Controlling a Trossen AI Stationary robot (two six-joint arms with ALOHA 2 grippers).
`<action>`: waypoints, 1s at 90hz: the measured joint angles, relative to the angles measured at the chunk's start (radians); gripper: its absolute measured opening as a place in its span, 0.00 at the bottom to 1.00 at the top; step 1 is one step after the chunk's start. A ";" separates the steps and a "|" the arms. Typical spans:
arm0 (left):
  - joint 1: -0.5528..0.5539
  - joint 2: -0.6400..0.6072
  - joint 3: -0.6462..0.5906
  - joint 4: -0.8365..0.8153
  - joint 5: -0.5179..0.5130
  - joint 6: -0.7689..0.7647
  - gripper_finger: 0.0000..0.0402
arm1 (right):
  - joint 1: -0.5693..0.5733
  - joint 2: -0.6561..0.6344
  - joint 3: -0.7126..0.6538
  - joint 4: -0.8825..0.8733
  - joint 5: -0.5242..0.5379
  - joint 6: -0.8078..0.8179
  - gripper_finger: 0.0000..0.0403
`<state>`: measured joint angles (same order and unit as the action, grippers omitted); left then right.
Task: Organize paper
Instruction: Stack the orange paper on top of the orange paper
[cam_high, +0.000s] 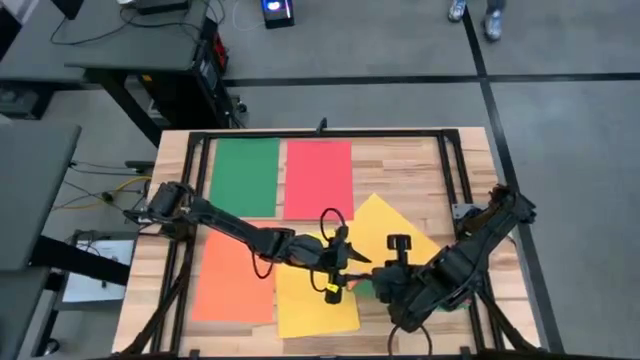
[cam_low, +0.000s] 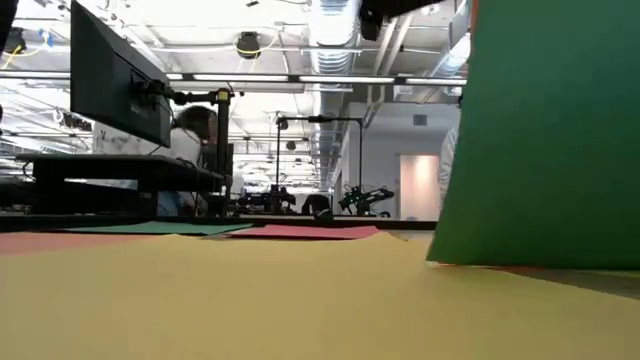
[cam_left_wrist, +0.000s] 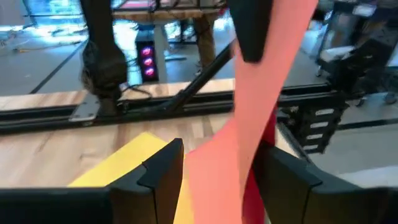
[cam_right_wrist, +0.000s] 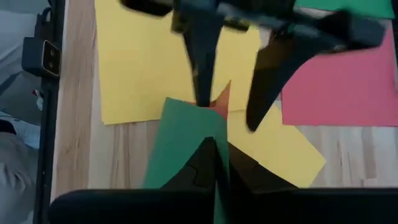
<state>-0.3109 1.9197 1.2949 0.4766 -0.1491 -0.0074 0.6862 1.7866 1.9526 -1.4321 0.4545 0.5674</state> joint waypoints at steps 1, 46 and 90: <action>0.001 0.004 0.000 0.005 0.002 0.001 0.42 | 0.000 0.000 0.000 0.000 0.000 0.000 0.00; 0.011 0.030 0.001 0.017 0.013 -0.007 0.39 | -0.001 0.000 0.000 -0.002 0.001 -0.004 0.00; 0.014 0.030 0.001 0.039 0.059 0.029 0.01 | -0.001 0.000 0.000 0.000 -0.008 0.001 0.00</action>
<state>-0.2970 1.9493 1.2961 0.5161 -0.0903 0.0219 0.6849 1.7866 1.9526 -1.4326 0.4461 0.5684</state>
